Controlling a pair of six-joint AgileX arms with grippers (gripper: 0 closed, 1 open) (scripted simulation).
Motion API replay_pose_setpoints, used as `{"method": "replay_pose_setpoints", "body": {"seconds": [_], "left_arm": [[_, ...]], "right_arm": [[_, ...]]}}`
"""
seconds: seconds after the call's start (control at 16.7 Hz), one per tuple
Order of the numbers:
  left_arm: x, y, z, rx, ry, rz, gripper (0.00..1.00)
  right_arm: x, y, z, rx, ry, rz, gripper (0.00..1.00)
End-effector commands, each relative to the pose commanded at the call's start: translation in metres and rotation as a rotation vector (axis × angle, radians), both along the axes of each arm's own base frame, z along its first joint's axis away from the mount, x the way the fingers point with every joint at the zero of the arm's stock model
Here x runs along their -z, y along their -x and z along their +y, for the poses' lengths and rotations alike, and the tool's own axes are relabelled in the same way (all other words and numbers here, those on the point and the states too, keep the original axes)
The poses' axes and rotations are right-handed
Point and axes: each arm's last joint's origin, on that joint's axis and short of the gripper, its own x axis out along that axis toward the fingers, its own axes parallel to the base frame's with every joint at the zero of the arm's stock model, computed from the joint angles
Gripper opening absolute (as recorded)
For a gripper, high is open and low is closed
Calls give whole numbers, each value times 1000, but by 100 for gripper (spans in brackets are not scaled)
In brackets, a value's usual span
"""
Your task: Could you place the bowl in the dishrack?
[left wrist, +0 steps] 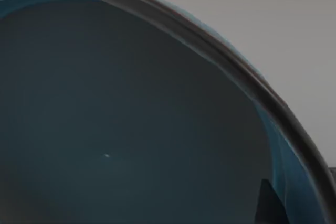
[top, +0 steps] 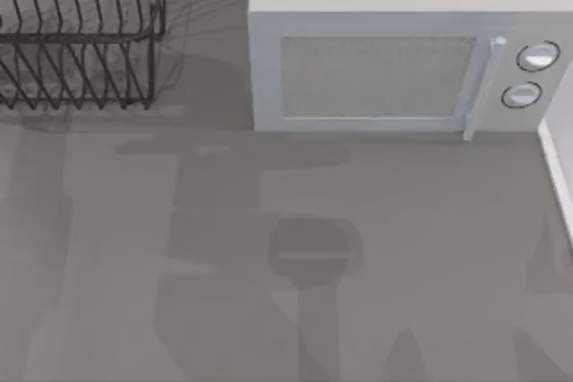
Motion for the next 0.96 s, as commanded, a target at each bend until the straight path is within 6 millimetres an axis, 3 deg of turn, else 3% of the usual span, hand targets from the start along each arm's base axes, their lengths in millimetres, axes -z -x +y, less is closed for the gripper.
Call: {"method": "replay_pose_setpoints", "body": {"seconds": [0.6, 0.96], "left_arm": [[0, 0, 0, 0, 0, 0, 98], [0, 0, 0, 0, 0, 0, 100]], "right_arm": [[0, 0, 0, 0, 0, 0, 100], [0, 0, 0, 0, 0, 0, 100]]}}
